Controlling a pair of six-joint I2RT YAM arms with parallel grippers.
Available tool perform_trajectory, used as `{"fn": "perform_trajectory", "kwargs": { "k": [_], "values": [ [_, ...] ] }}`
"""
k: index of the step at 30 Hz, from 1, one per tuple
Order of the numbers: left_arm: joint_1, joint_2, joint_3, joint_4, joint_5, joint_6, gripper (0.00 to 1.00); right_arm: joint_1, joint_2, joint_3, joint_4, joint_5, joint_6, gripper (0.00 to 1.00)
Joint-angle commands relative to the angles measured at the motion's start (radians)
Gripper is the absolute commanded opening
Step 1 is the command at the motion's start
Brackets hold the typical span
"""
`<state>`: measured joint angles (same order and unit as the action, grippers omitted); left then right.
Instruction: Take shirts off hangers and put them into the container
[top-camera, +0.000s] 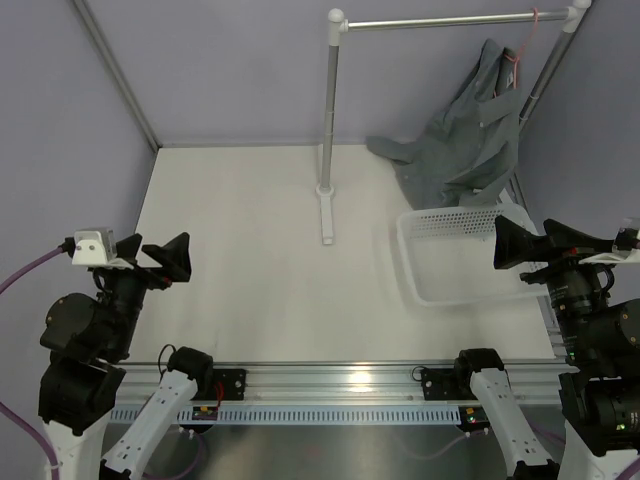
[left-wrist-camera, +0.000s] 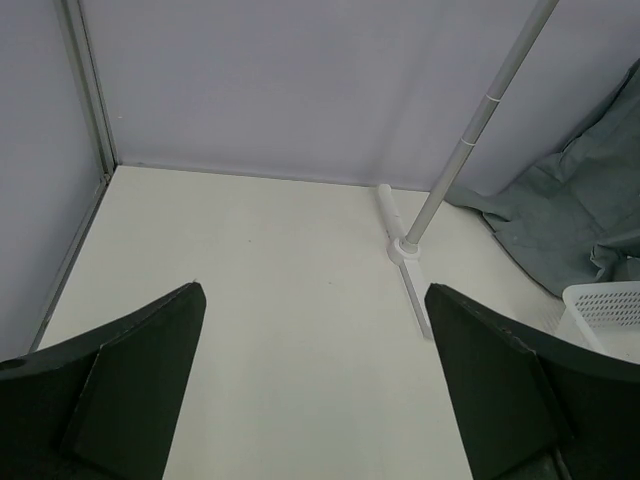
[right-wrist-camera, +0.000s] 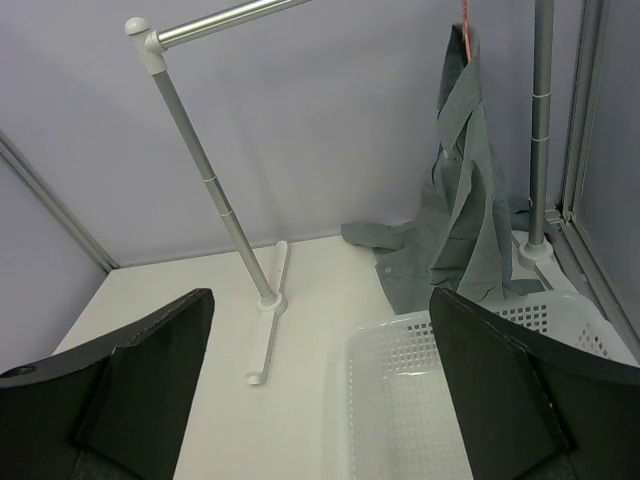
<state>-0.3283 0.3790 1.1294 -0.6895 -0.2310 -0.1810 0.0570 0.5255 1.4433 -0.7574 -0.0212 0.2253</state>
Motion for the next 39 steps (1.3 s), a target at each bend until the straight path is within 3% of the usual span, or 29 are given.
{"fn": "perform_trajectory", "kwargs": {
  "k": [1,6,11,16,18,20,27,32,36,39],
  "values": [
    [-0.005,0.000,-0.002,0.010,0.001,-0.005,0.99,0.006,0.013,0.008,-0.003,-0.029,0.016,1.00],
    [-0.005,0.021,0.003,0.010,-0.001,-0.008,0.99,0.007,0.042,0.002,0.007,-0.043,0.042,0.99],
    [-0.005,0.063,0.007,0.010,0.015,-0.026,0.99,0.006,0.195,0.038,-0.002,-0.161,0.068,0.99],
    [-0.005,0.096,0.013,0.010,0.070,-0.057,0.99,0.006,0.396,0.089,-0.008,-0.031,0.174,0.99],
    [-0.005,0.106,0.000,0.011,0.116,-0.067,0.99,0.006,0.461,0.155,-0.029,0.096,0.171,1.00],
    [-0.005,0.110,-0.013,0.010,0.122,-0.072,0.99,0.004,0.551,0.222,-0.016,0.212,0.158,0.99],
    [-0.005,0.109,-0.057,0.001,0.156,-0.072,0.99,-0.095,0.887,0.580,-0.108,0.254,0.005,0.99],
    [-0.005,0.106,-0.079,0.001,0.174,-0.074,0.99,-0.108,0.955,0.614,-0.037,0.285,-0.095,0.97],
    [-0.005,0.115,-0.080,0.002,0.168,-0.077,0.99,-0.170,1.046,0.647,-0.023,0.173,-0.142,0.93],
    [-0.005,0.142,-0.066,0.001,0.137,-0.080,0.99,-0.194,1.096,0.655,0.000,0.098,-0.167,0.83]
  ]
}}
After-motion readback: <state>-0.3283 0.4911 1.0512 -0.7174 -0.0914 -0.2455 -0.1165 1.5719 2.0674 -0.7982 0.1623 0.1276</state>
